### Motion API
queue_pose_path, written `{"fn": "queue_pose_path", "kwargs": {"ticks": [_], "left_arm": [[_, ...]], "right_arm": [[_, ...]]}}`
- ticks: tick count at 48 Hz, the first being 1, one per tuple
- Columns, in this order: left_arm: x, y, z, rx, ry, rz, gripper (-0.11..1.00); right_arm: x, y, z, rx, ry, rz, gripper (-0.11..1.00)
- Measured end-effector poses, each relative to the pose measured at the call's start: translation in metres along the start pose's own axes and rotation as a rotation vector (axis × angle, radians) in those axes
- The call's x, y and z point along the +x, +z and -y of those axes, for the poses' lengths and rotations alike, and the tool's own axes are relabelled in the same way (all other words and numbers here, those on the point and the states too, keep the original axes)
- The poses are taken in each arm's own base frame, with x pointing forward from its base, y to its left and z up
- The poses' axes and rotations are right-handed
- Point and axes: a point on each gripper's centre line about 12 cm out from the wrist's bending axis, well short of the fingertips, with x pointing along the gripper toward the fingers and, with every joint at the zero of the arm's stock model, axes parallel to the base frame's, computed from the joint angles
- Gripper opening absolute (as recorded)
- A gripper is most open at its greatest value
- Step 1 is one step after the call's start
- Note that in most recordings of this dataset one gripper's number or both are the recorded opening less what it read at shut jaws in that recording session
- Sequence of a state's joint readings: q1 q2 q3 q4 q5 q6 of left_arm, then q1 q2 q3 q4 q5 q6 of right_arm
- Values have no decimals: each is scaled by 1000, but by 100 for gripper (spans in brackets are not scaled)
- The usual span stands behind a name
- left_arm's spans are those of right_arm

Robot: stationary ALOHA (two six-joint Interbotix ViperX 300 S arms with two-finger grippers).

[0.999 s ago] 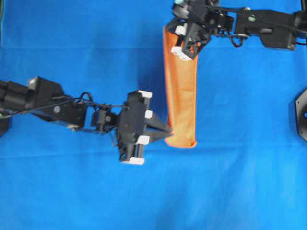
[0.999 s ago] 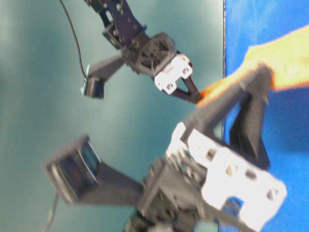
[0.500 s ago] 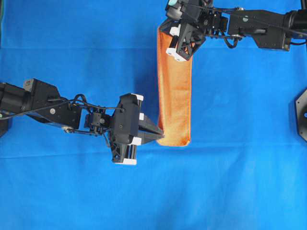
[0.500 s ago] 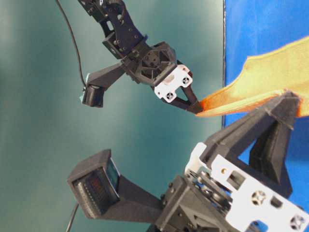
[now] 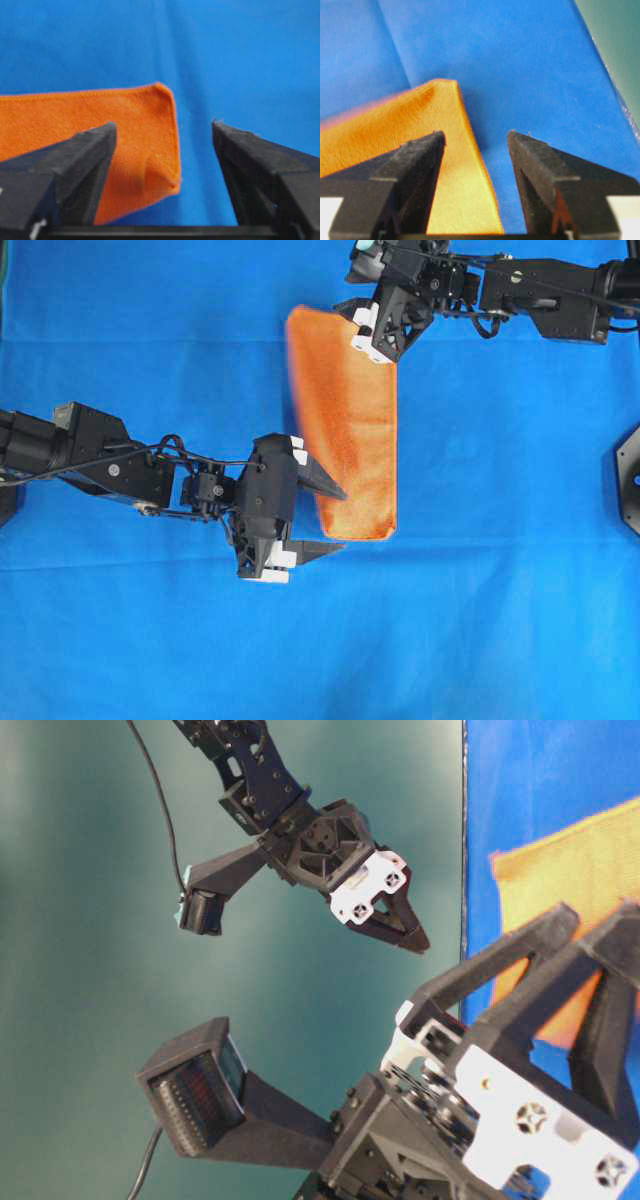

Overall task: Fold the orange towel.
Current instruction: 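Lay the rotated towel flat and release both grippers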

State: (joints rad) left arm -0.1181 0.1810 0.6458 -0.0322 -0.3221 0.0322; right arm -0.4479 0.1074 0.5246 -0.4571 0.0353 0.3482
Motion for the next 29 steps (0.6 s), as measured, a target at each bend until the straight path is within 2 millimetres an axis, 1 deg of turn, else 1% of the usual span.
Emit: {"fn": "queue_pose_path", "kwargs": {"ticks": [5, 9, 13, 18, 23, 29], "left_arm": [[-5, 3, 0, 3, -2, -21, 68], [-14, 12, 0, 10, -3, -21, 67], [-27, 18, 0, 14, -5, -29, 67], [-46, 23, -3, 12, 1, -34, 67], [-68, 27, -15, -2, 29, -6, 67], [-97, 23, -38, -34, 91, 26, 67]], "right_arm": [[-2, -1, 0, -3, 0, 0, 53], [-8, 0, 0, -4, -1, 6, 53], [-16, 0, -1, -5, 1, 14, 53], [-31, -4, -2, -3, 2, 23, 53], [-52, -7, -7, 0, 11, 47, 53], [-80, -13, -14, 5, 33, 95, 53]]}}
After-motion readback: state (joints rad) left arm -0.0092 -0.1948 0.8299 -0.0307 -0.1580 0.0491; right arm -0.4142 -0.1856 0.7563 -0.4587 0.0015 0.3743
